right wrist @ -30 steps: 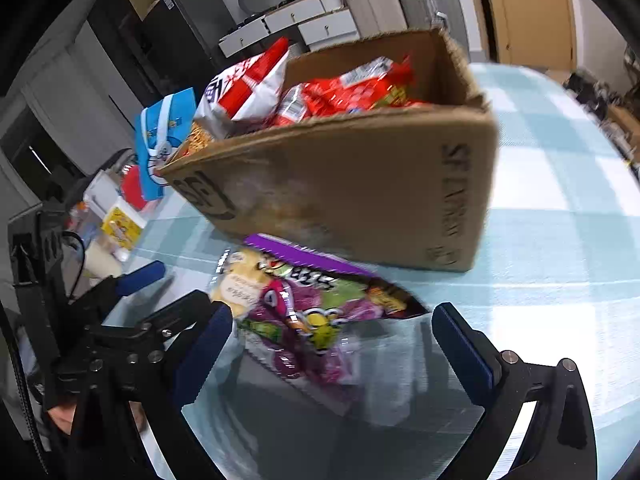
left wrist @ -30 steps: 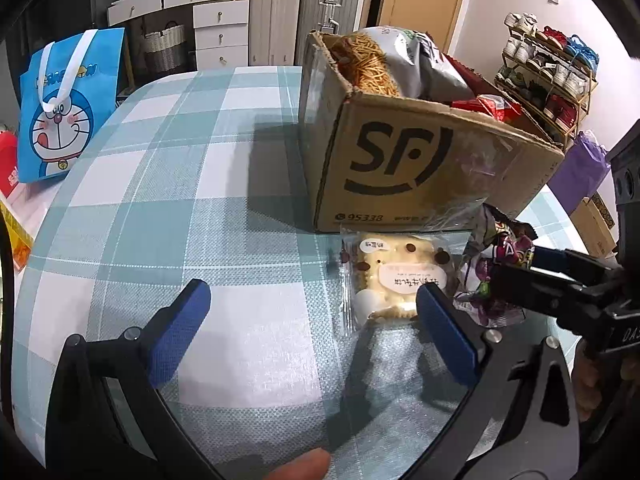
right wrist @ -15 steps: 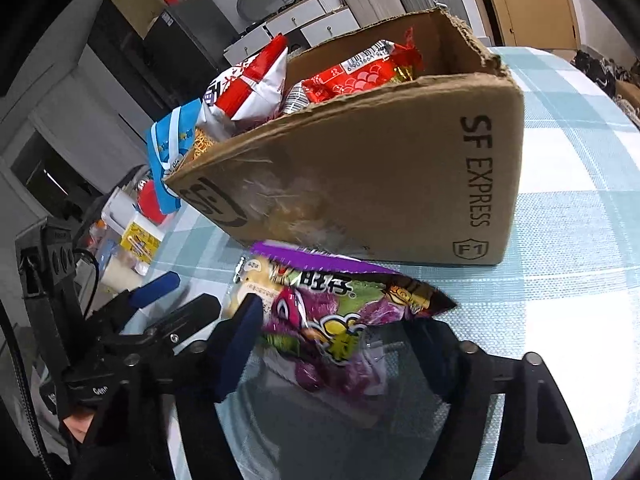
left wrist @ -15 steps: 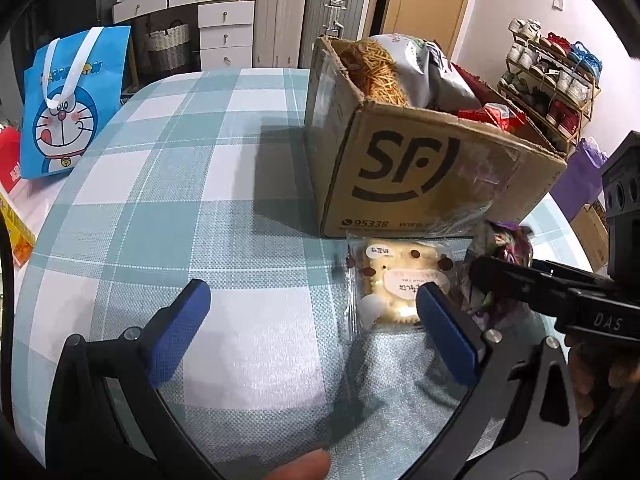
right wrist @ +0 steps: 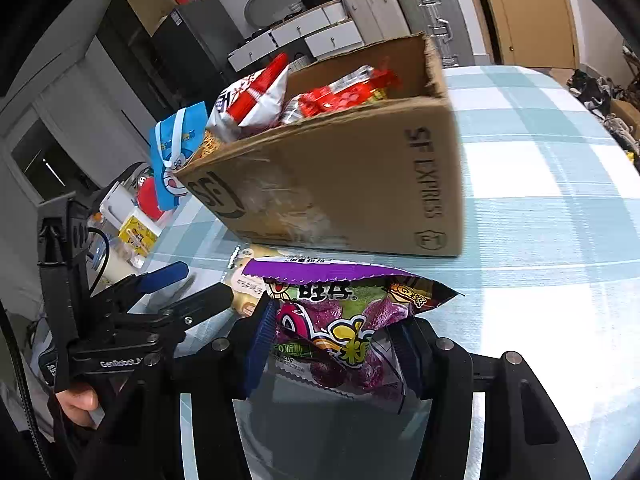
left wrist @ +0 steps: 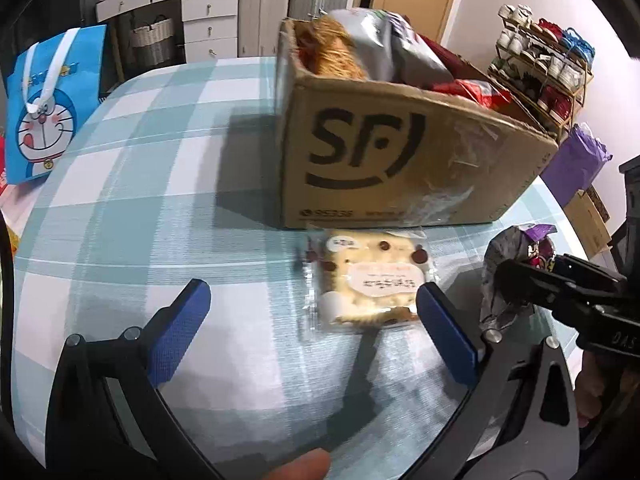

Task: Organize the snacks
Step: 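Reach the right gripper to the purple grape candy bag and grasp it, then grasp the cream biscuit pack with the left gripper while the right gripper lifts the candy bag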

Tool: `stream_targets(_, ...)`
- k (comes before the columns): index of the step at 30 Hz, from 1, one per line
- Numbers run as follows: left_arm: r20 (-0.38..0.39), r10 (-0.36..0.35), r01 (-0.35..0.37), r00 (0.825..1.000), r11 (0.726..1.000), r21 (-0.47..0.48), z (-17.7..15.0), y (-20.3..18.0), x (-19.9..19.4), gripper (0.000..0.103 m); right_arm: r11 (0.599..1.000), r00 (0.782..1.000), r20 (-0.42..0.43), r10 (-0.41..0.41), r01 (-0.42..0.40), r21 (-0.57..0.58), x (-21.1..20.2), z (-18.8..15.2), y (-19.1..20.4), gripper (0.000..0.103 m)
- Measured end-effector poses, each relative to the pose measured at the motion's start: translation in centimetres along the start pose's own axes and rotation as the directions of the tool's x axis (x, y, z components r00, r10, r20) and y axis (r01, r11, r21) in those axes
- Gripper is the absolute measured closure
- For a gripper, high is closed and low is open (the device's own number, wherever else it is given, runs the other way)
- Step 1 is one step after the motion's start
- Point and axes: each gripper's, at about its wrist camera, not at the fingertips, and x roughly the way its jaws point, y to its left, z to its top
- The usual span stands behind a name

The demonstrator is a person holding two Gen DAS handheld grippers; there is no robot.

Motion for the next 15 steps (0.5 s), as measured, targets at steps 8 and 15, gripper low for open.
stream_targets(8,-0.046,-0.015,0.017,0.999,0.999,0.047,0.6,-2.6,1.8,0.000,0.998,0.998,-0.001,-0.063,0.062,-0.018,-0.6,-0.2,-1.3,0.047)
stream_targets(15,-0.072,0.000,0.004,0.997,0.998,0.057,0.8,-3.3,3.0,0.000,0.997,0.997,0.000,-0.074,0.074,-0.040,-0.8,-0.8,-1.5,0.045)
